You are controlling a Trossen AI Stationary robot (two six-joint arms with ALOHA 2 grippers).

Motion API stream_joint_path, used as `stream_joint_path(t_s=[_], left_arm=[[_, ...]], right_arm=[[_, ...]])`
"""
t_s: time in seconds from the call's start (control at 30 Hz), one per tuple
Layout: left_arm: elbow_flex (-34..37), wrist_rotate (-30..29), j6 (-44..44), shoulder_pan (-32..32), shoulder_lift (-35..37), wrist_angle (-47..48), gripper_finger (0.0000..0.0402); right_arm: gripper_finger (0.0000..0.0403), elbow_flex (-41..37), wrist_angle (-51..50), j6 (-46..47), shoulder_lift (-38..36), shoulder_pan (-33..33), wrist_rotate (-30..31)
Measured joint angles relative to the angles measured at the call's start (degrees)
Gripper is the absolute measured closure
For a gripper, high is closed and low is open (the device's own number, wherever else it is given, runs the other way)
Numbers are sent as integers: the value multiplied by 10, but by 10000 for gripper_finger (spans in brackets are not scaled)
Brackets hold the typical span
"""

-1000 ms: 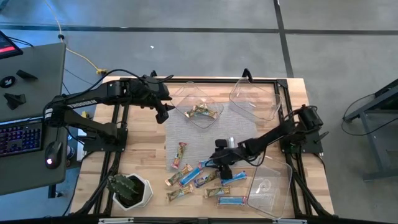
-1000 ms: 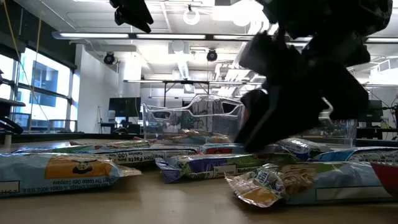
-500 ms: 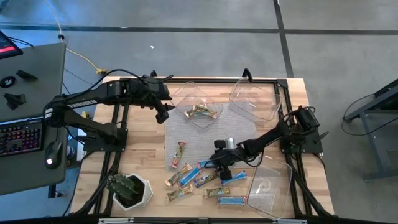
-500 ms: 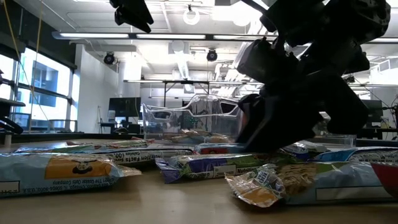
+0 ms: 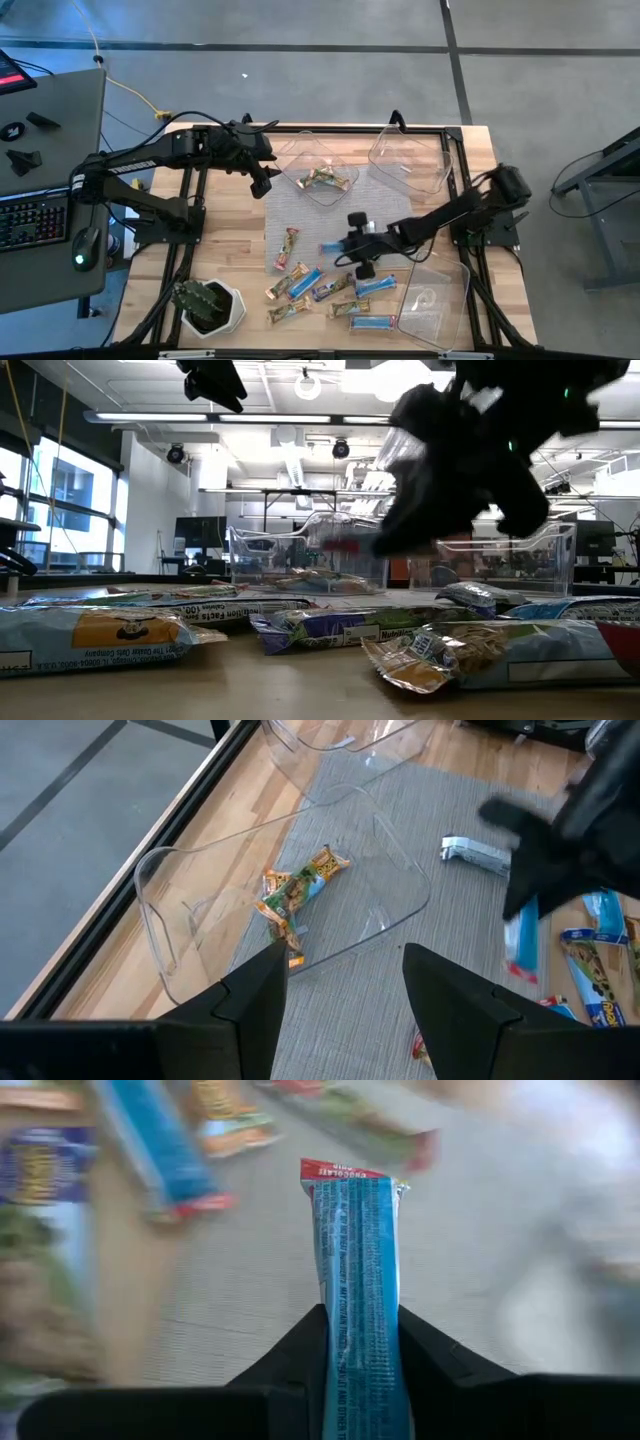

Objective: Pick and place Granola Bars by type
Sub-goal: Put the red granola bar into the top right transparent bin

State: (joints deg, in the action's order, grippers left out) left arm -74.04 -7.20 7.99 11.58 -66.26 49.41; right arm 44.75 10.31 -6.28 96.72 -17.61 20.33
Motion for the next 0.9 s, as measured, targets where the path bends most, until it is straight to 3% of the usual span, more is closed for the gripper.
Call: stream_joint_path(t_s=[0.2,0.3,0.4,0.63,0.9], left_arm=[[0,0,0,0,0,-1,208],[0,0,0,0,0,0,208],[0,0,0,0,0,0,208],[0,0,-2,0,0,0,208],[0,1,-2,0,0,0,208]], right_arm=[[322,-1,-183,-43,-119,0,231],[324,-1,-286,1,-181,8,335],[324,0,-367,71,-244,29,389],[324,0,-488,215,-344,138,363],[324,-59,-476,238,-360,297,207]])
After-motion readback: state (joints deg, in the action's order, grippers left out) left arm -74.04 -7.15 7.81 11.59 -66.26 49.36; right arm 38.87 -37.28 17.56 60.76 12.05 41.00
